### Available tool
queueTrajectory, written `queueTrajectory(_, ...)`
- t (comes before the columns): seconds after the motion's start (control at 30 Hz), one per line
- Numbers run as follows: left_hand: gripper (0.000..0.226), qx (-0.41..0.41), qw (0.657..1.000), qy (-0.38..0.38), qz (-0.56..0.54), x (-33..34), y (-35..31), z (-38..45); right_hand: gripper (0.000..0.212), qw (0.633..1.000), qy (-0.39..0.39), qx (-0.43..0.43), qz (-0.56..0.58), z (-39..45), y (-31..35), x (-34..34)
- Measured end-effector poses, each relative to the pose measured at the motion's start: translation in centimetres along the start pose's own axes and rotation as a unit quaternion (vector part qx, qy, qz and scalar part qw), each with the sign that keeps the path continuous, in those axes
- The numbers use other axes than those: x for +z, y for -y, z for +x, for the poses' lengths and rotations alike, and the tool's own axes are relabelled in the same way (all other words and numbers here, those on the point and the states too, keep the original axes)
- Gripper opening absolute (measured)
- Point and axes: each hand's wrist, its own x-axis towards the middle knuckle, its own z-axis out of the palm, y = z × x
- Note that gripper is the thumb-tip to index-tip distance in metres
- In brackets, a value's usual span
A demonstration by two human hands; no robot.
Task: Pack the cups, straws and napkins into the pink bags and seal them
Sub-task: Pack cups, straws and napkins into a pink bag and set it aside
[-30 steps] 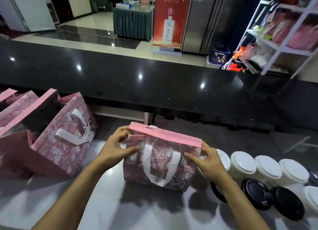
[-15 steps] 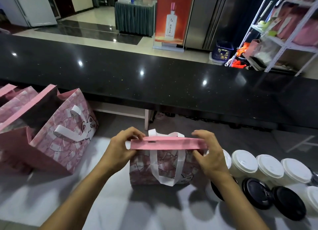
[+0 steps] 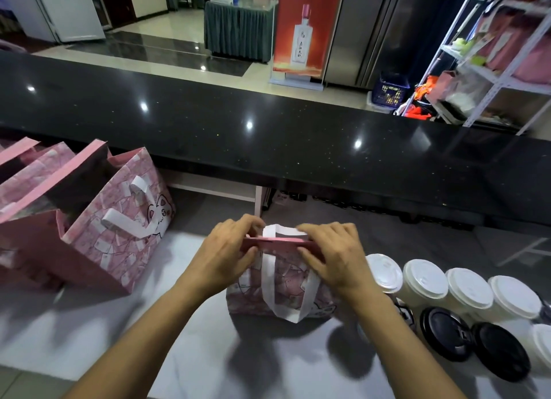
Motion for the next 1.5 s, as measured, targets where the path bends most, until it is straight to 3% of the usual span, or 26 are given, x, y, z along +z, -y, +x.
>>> queueTrajectory(0.13,0.016,0.061,0.997,0.024,0.052,0.2,0.1,0.5,0.019,0.996,0.031,-0.074,-0.033,2.1,2.9,1.7)
queueTrajectory(0.37,0.01,0.044,0.998,0.003,0.034,-1.1,1.0,0.1,0.021,0.992,0.017,-0.108,-0.056,1.4,0.5,0.2)
queueTrajectory(0.57,0.012,0.001,1.0,-0.014,0.023,-2.0,2.4,-0.7,0.028,0.997,0.072,0.009,0.004,-1.0,-2.7,-1.6)
queueTrajectory(0.7,0.013,-0.043,0.999,0.0,-0.03,-2.8,3.4,-1.2,0.003,0.985,0.117,0.083,0.092,-1.4,-3.4,-2.3)
queueTrajectory(0.87,0.022,-0.102,0.987,0.072,-0.101,-4.1,4.5,-1.9,0.015,0.957,0.158,0.163,0.181,-2.1,-3.6,-2.7)
queueTrajectory(0.93,0.023,-0.112,0.987,0.078,-0.08,-4.4,4.9,-2.1,0.014,0.952,0.15,0.182,0.195,-2.5,-3.5,-2.6)
queueTrajectory(1.23,0.013,-0.136,0.988,-0.048,-0.058,-3.3,5.1,-3.0,0.014,0.944,0.093,0.226,0.221,-3.0,-1.8,-2.4)
queueTrajectory(1.5,0.055,-0.145,0.977,-0.153,-0.018,-3.6,-0.8,-2.0,0.01,0.941,-0.054,0.254,0.215,-1.9,2.0,-4.8)
